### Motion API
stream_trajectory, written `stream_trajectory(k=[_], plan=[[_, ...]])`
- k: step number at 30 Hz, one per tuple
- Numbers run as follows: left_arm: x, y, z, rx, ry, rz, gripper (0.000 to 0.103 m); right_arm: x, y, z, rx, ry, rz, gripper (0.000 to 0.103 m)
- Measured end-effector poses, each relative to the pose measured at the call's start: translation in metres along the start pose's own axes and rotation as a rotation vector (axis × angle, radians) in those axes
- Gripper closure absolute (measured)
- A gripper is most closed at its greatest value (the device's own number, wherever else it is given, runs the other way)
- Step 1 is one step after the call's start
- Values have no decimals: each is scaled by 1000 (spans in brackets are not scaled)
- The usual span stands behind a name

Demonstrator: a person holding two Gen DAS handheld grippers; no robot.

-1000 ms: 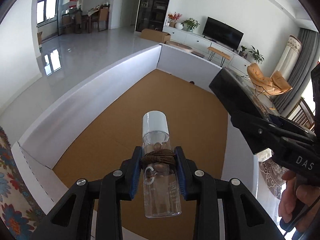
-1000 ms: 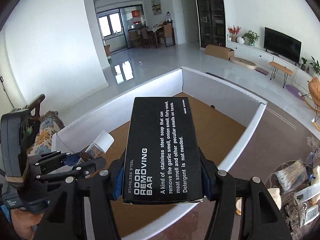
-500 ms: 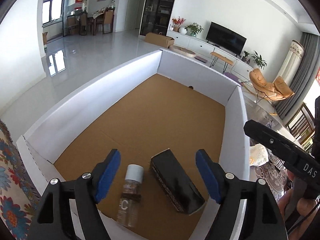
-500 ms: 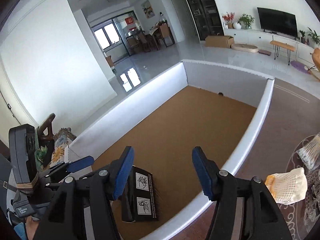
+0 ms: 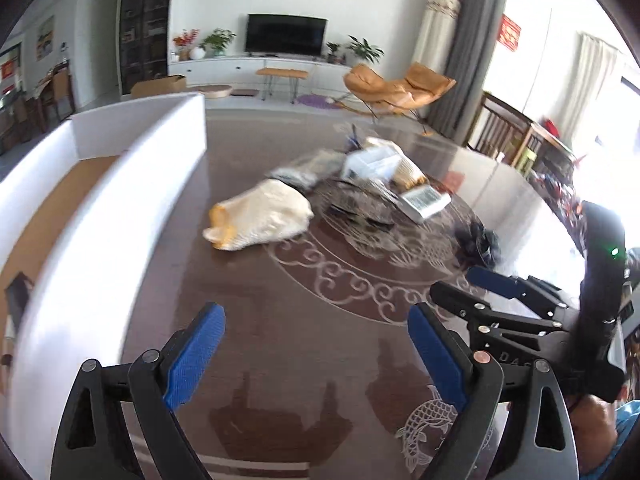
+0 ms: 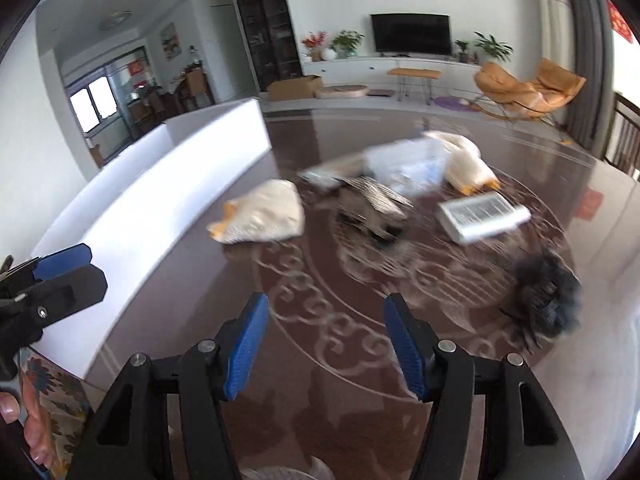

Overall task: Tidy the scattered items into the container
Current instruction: 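Bring both open tools back over the table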

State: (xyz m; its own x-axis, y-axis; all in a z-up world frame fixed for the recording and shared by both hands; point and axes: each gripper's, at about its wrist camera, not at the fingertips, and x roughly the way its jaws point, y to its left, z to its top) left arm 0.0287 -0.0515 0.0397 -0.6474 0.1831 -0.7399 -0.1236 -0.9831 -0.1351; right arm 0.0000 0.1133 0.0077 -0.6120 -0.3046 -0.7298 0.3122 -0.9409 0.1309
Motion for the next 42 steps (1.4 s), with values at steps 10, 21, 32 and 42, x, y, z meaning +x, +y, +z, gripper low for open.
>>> stream_trajectory(k=[10,21,32,42], plan=[[75,-42,-14,33,102,35,10,-5,-65,-54,20,72,-194,41],[83,-53,-15,108,142,87,0,0,-63,-48,40,70,-203,40],[81,-52,-14,105,140,91,0,0,-63,-47,39,70,-204,40],[81,-52,-14,105,140,91,0,-8,-76,-51,116,45,-207,40]])
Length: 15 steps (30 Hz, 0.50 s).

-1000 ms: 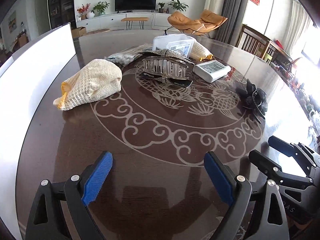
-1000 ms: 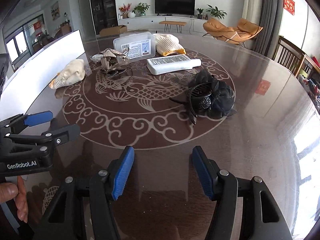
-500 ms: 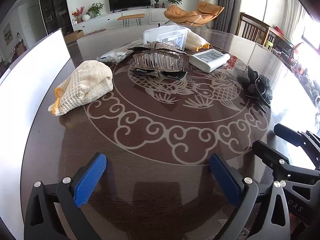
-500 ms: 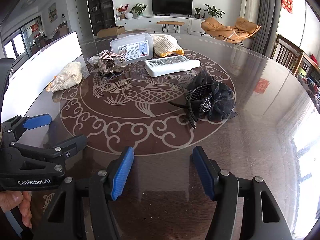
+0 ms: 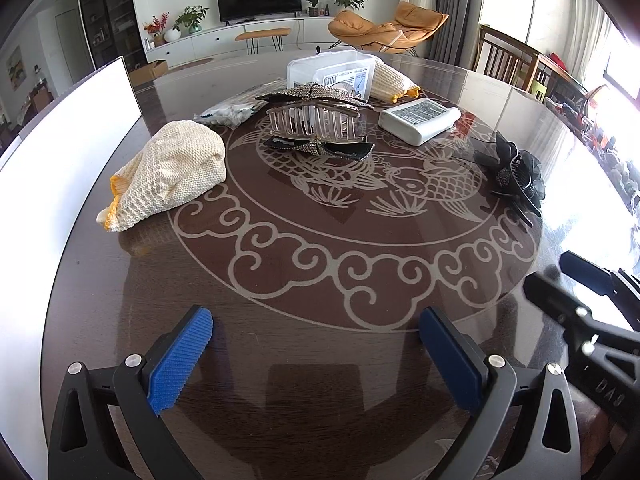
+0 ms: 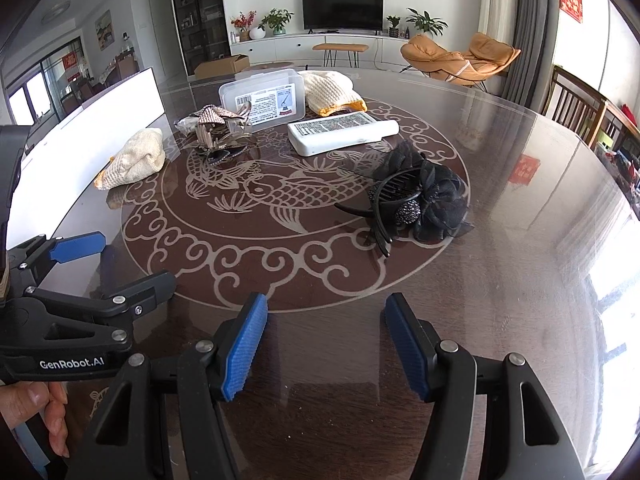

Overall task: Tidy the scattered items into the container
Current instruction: 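Bring both open tools back over the table, then grasp the black fascinator with the right tool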

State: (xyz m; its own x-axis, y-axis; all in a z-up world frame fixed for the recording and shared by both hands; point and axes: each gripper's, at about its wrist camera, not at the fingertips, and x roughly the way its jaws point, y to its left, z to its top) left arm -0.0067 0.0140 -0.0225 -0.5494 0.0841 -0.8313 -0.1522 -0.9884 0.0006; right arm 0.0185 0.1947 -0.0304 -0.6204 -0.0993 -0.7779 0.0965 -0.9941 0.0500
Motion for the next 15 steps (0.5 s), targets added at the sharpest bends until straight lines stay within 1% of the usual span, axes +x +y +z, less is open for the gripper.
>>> stream_trajectory(k=[2,4,5,6,8,10,12,13,15], plan=[[0,0,0,0,0,0,0,-9,-23,-3,133,-26,-25,40],[0,0,0,-1,-1,0,0,-13,-49,-6,271,-40,20,40],[0,1,1,-2,-1,0,0,-12,-58,-5,313,-39,52,40],[0,1,2,-3,-1,0,0,-11,-63,-3,326,-36,66,40],[-1,1,2,-3,-1,0,0,-10,-62,8,302,-29,45,40],[-1,1,2,-2,-1,0,0,-8,-58,23,284,-44,48,40],[-1,1,2,-2,-1,0,0,2,-53,40,274,-40,46,40],[-1,1,2,-3,-1,0,0,10,-51,48,266,-30,34,40],[-1,1,2,-2,-1,0,0,26,-48,63,257,-10,-22,41]])
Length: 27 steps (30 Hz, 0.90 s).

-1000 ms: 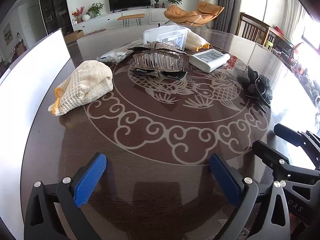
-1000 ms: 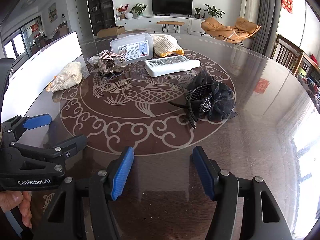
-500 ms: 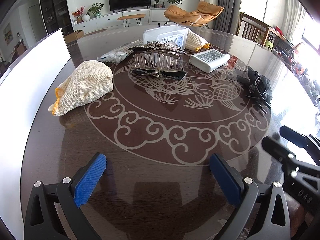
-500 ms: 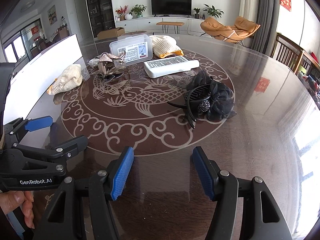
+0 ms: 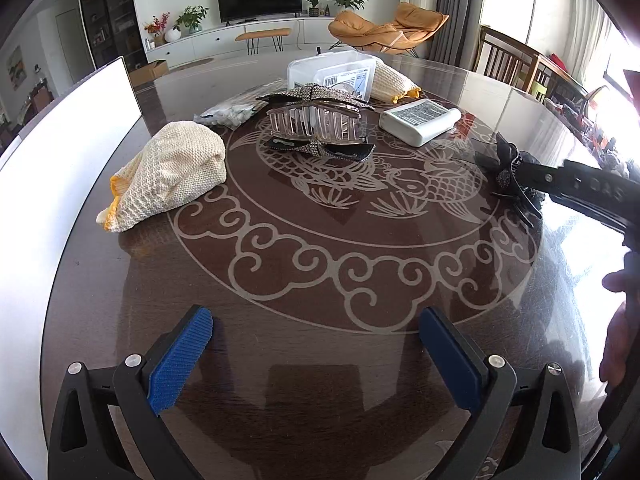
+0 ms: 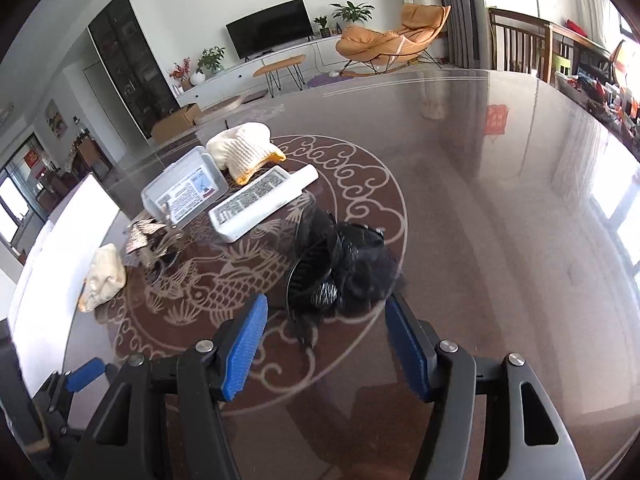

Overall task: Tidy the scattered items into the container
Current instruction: 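Grasp the black fascinator with the right tool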

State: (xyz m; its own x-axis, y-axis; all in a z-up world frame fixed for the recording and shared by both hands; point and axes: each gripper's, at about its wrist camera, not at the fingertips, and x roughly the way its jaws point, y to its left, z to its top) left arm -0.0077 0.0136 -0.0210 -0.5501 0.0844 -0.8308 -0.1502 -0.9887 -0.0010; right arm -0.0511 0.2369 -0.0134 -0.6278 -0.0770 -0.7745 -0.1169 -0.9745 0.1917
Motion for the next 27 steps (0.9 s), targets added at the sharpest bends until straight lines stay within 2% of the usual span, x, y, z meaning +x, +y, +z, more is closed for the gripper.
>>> stream_trajectory(k=[3,6,10,11,13,14,16,20,24,27], plan=[[0,0,0,0,0,1,0,19,7,12,-8,14,-48,41],[0,0,0,-1,0,0,0,35,19,17,-70,38,-109,39],[0,0,0,0,0,0,0,40,32,11,-188,8,-108,39],[0,0,0,0,0,0,0,38,30,9,-193,4,-101,44],[1,0,0,0,0,1,0,36,23,7,-193,3,-104,46],[0,0,0,0,0,0,0,34,20,6,-197,0,-104,54],[0,0,0,-1,0,-3,0,29,12,4,-198,-3,-95,60],[-8,10,-2,2,-4,-57,0,27,10,2,-203,-2,-90,60],[-35,44,14,18,-90,36,0,27,11,3,-206,-2,-94,59],[-44,74,45,15,-140,20,0,27,11,2,-207,-2,-96,59]])
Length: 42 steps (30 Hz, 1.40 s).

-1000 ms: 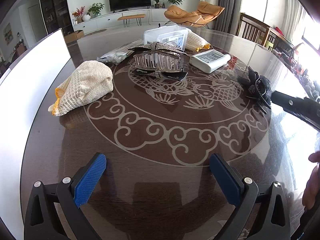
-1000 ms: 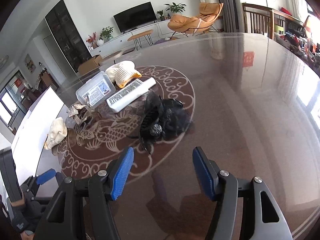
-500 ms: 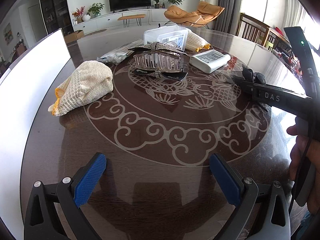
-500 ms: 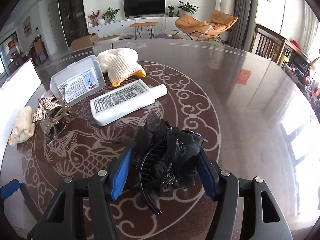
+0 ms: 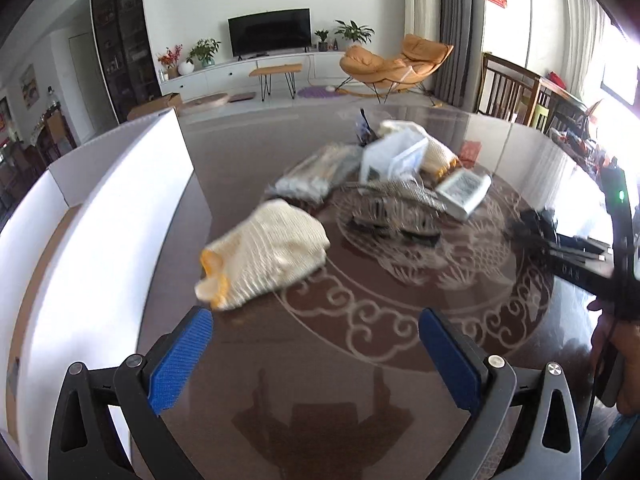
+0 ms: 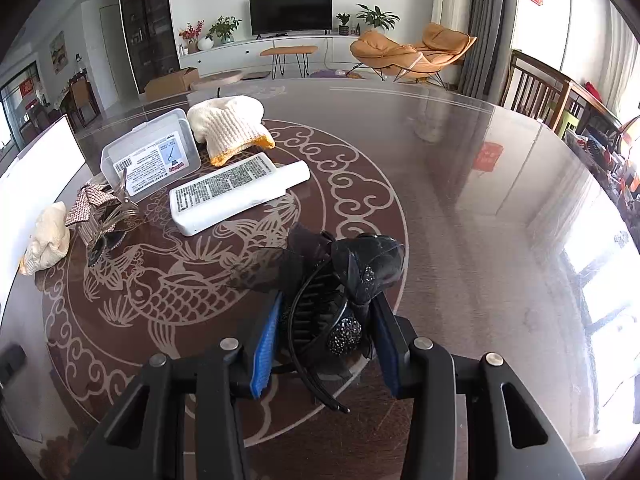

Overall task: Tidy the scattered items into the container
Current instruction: 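Grasp the black fascinator with the right tool, then grasp the cream knit mesh bag with the left tool while the right tool holds the fascinator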

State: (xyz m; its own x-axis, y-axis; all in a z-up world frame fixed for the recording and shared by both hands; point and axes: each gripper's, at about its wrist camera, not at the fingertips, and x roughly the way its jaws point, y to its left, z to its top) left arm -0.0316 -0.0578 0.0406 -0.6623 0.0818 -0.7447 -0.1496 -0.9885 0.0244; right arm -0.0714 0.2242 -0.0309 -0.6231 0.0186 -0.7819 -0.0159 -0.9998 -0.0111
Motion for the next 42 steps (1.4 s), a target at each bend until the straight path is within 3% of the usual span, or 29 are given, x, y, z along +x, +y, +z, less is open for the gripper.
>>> stream_trajectory(k=[8,14,15,16,17,20,25,30,33,34,38,42], plan=[[63,14,52,78,1,-50,0,0,0,0,1,0,1,59],[112,8,46,126,165,-68,0,0,-1,0,1,0,2,59],[107,7,42,131,151,-68,5,0,-1,0,1,0,2,59],[100,6,38,134,123,-74,26,0,-1,0,2,0,2,59],[94,6,34,124,111,-95,36,0,-1,0,2,0,2,59],[78,5,20,68,95,-164,46,0,0,0,2,0,2,59],[45,-15,-18,-40,79,-178,46,-1,-3,0,14,-5,34,59],[22,-37,-49,-87,59,-85,42,-15,15,-16,-45,-9,199,60],[23,-47,-55,-62,60,-41,27,-28,41,-35,-125,-4,277,60],[27,-48,-55,-59,76,-28,18,-31,49,-39,-146,-3,288,60],[32,-33,-54,-97,106,-40,15,-33,65,-46,-209,0,237,57],[36,-37,-55,-66,132,-34,1,-33,66,-48,-217,3,245,53]])
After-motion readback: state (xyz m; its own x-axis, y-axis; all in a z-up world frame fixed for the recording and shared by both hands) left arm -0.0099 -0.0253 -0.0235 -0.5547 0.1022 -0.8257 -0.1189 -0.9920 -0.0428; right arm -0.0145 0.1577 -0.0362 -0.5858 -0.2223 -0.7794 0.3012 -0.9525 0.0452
